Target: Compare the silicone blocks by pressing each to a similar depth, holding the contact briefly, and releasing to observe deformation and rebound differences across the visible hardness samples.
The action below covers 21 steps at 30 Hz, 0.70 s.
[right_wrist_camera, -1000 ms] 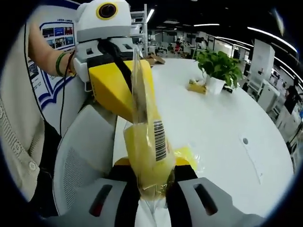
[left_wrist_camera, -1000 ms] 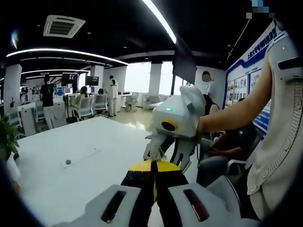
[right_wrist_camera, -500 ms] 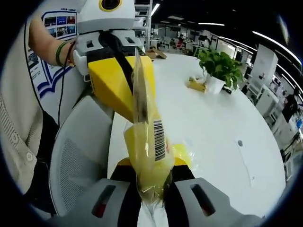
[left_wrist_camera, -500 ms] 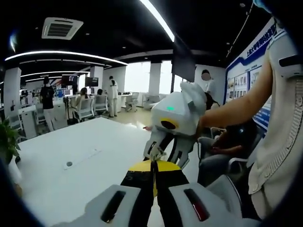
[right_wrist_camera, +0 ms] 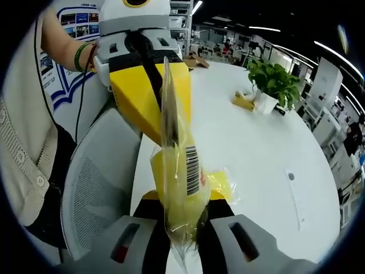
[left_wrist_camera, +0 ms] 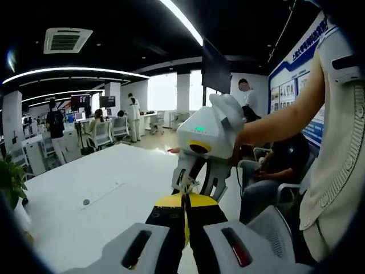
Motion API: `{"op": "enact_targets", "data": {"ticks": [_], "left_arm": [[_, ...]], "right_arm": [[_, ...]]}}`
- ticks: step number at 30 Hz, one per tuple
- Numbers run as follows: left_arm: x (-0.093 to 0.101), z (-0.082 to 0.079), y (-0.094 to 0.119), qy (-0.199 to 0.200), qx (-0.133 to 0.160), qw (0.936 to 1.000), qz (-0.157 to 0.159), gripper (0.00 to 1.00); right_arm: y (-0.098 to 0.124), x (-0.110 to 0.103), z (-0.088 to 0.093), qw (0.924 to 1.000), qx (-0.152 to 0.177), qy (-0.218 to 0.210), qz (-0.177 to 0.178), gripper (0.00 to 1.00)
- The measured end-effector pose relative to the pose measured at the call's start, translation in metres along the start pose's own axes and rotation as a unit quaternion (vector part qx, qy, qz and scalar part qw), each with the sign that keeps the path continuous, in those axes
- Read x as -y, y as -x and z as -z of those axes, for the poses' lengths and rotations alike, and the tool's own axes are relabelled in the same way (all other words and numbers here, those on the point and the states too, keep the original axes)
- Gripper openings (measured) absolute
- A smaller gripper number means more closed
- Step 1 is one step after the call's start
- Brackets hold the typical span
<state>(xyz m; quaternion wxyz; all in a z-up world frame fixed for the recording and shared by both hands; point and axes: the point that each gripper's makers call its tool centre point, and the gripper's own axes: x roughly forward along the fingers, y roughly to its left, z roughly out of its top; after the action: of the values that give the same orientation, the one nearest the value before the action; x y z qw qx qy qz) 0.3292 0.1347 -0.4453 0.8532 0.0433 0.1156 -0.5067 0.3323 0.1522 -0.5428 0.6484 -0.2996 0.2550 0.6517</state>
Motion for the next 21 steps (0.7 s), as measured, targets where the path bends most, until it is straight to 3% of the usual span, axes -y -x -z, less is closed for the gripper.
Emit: {"op": "enact_targets", "data": {"ticks": [21], "left_arm": [[-0.0006, -0.0014, 0.0001, -0.009, -0.002, 1.0000, -0.003, 0.00]], "right_arm": [[0.0015, -0.0019, 0.0000, 0.9999, -0.007, 0.007, -0.013, 0.09]]}}
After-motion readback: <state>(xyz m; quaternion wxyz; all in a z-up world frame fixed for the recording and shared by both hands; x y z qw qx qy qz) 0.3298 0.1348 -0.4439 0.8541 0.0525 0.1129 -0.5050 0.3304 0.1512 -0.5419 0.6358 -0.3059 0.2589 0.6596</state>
